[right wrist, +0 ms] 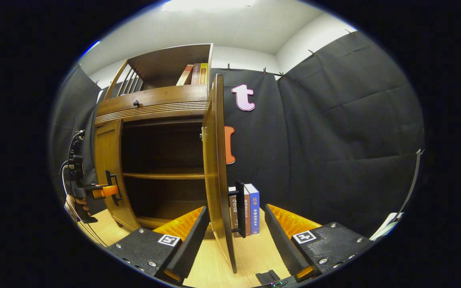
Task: Open the right door of the double-door shoe cabinet with the right hand, and open the left door with the left hand.
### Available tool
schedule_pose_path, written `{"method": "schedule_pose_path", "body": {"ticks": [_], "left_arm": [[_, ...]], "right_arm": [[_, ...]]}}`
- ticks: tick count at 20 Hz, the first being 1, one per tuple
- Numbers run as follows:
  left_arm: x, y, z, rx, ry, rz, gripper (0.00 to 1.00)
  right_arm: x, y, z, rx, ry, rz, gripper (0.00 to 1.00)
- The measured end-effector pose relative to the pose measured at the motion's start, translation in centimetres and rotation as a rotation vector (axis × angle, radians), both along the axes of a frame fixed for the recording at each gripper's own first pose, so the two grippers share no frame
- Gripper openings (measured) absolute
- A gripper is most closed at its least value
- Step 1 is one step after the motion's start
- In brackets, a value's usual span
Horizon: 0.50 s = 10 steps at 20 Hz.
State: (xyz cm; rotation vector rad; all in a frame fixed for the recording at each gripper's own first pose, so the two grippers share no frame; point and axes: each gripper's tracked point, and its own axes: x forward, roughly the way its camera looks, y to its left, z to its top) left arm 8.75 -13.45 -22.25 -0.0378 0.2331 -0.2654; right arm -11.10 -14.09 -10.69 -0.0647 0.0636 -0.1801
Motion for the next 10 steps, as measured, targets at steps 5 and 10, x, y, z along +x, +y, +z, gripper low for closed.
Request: {"method": "schedule_pose_path", "body": {"ticks": [5,10], "left_arm": [[-2.4,1.4,0.5,0.006,0.002,-0.003,0.28],[-4.7,3.2,1.1,0.011,0.000,-0.006,0.31]], "right_arm": [[-0.4,1.4,0.4,-0.018,-0.003,0.024,0.87],[-0.8,2.3,0.7,-0.017,-0.011,0.040,0.98]]}}
